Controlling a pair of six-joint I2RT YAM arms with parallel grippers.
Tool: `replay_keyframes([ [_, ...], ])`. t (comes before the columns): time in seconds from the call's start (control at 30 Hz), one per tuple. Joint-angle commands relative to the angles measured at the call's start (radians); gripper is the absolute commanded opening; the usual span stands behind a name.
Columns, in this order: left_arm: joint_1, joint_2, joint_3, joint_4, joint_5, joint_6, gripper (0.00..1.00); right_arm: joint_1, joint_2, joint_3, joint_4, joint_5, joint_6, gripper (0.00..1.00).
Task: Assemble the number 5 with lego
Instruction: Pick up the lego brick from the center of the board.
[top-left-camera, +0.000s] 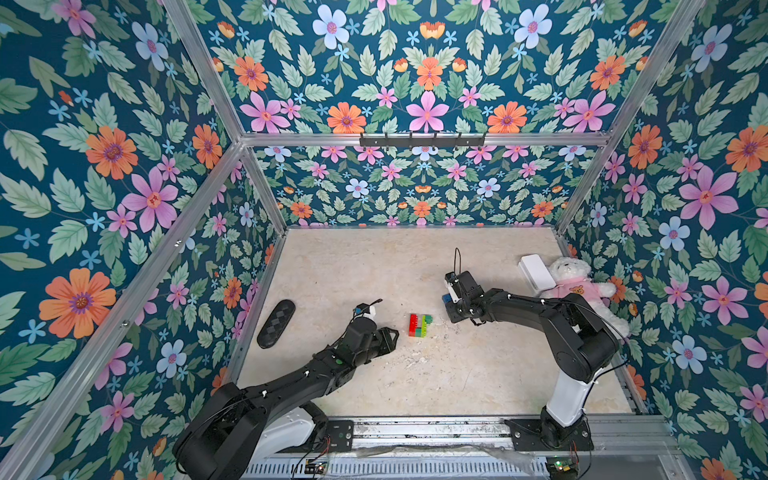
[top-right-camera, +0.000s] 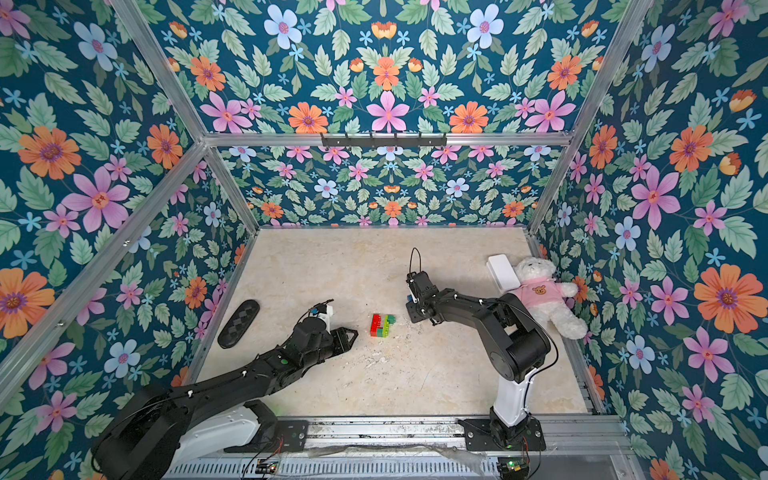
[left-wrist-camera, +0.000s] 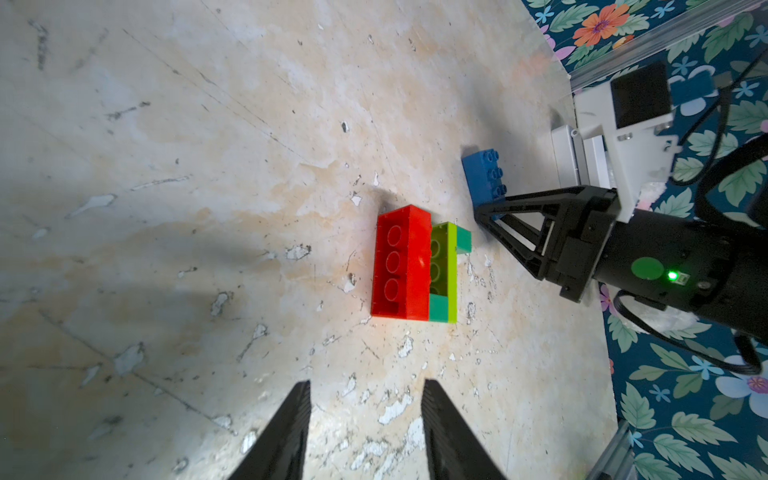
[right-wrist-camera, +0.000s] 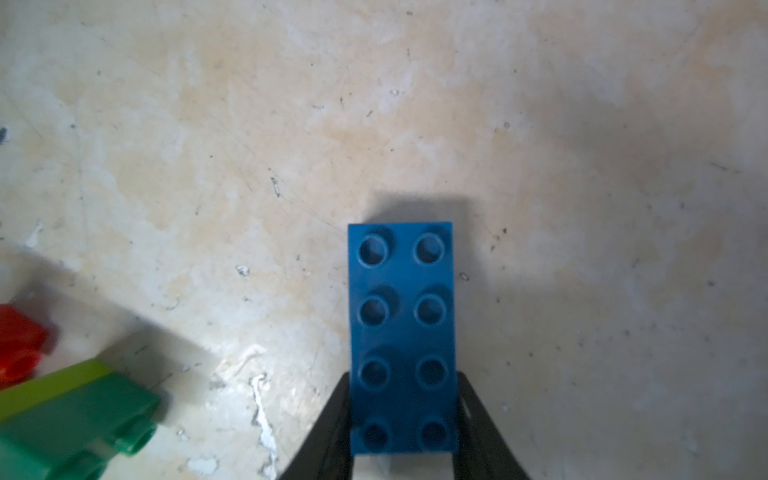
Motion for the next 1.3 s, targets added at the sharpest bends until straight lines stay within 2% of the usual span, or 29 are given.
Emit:
replay_keyframes([
  [0.0,0.000,0.001,0.005,0.013,0.002,0.004,0.47,0.004,-0.024,-0.026,-0.024,-0.060,0.037,0.30],
  [0.43,0.005,-0.011,0.008,0.037,0.014,0.011,0.49,-0.014,-0.203,-0.152,0.128,-0.314,0.208,0.29],
  [0.5,0.012,-0.024,0.006,0.065,0.036,0.016,0.51,-0.024,-0.245,-0.185,0.171,-0.391,0.240,0.29],
  [0.7,0.070,-0.065,0.006,0.216,0.170,0.032,0.69,-0.028,-0.386,-0.292,0.330,-0.583,0.346,0.30],
  [0.9,0.111,-0.017,0.023,0.429,0.389,0.017,0.82,-0.027,-0.496,-0.416,0.560,-0.767,0.484,0.30],
  [1.1,0.109,0.067,0.013,0.697,0.553,-0.054,0.87,0.002,-0.572,-0.488,0.694,-0.842,0.567,0.31],
  [1.27,0.084,0.120,0.024,0.799,0.585,-0.079,0.88,0.046,-0.593,-0.495,0.712,-0.848,0.581,0.31],
])
